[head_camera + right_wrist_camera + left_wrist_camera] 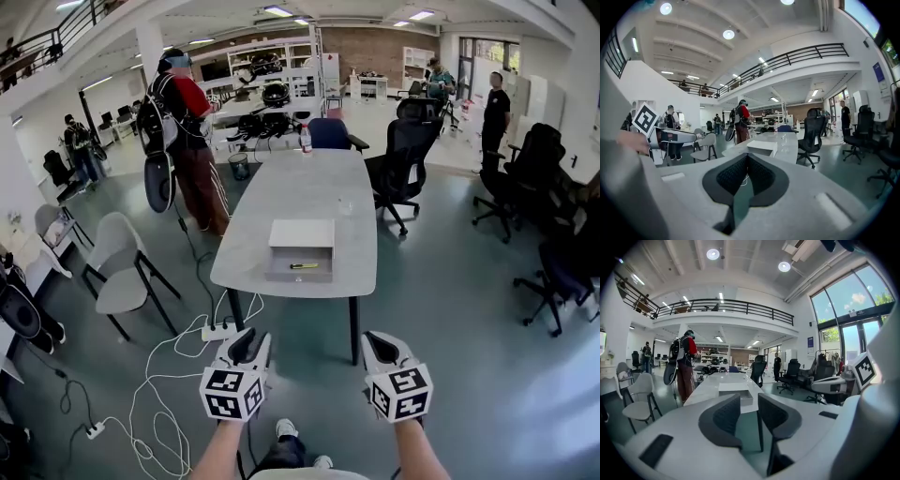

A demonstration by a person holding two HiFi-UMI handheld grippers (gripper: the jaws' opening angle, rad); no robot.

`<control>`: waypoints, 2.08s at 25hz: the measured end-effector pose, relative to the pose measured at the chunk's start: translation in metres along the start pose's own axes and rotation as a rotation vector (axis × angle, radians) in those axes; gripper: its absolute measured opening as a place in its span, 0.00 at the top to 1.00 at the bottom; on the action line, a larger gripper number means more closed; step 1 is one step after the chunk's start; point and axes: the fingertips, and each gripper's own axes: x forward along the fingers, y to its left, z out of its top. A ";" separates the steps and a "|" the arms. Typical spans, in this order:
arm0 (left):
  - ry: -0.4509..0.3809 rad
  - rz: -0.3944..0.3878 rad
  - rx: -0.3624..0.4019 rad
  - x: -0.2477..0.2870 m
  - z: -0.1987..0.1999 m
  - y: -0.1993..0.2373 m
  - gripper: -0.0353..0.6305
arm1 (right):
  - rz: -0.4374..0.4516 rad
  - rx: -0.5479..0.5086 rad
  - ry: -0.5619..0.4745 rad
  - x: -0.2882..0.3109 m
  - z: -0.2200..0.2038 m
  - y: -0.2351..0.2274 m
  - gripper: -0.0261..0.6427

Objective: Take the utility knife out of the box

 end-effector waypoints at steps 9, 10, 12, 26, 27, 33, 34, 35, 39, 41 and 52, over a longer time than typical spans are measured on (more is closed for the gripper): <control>0.013 -0.013 -0.011 0.031 0.001 0.019 0.70 | 0.004 -0.001 0.009 0.038 0.004 -0.010 0.95; 0.015 -0.017 -0.013 0.037 0.001 0.022 0.69 | 0.003 -0.001 0.011 0.044 0.005 -0.012 0.95; 0.021 -0.025 -0.016 0.048 0.001 0.029 0.66 | -0.001 0.000 0.015 0.056 0.006 -0.015 0.95; 0.042 -0.101 -0.038 0.140 0.022 0.090 0.58 | -0.068 0.001 0.058 0.151 0.030 -0.039 0.95; 0.043 -0.108 -0.039 0.146 0.025 0.094 0.58 | -0.075 0.001 0.059 0.157 0.033 -0.040 0.95; 0.046 -0.140 -0.051 0.178 0.037 0.130 0.57 | -0.104 0.002 0.071 0.201 0.045 -0.040 0.95; 0.046 -0.145 -0.054 0.182 0.038 0.136 0.57 | -0.109 0.000 0.074 0.207 0.046 -0.039 0.95; 0.047 -0.151 -0.057 0.187 0.039 0.141 0.57 | -0.112 -0.001 0.077 0.214 0.048 -0.039 0.95; 0.054 -0.179 -0.062 0.204 0.044 0.160 0.57 | -0.127 -0.012 0.092 0.237 0.055 -0.035 0.95; 0.058 -0.202 -0.056 0.211 0.045 0.166 0.57 | -0.136 -0.020 0.098 0.246 0.059 -0.033 0.95; 0.072 -0.297 -0.022 0.239 0.044 0.179 0.57 | -0.179 -0.057 0.113 0.278 0.077 -0.034 0.95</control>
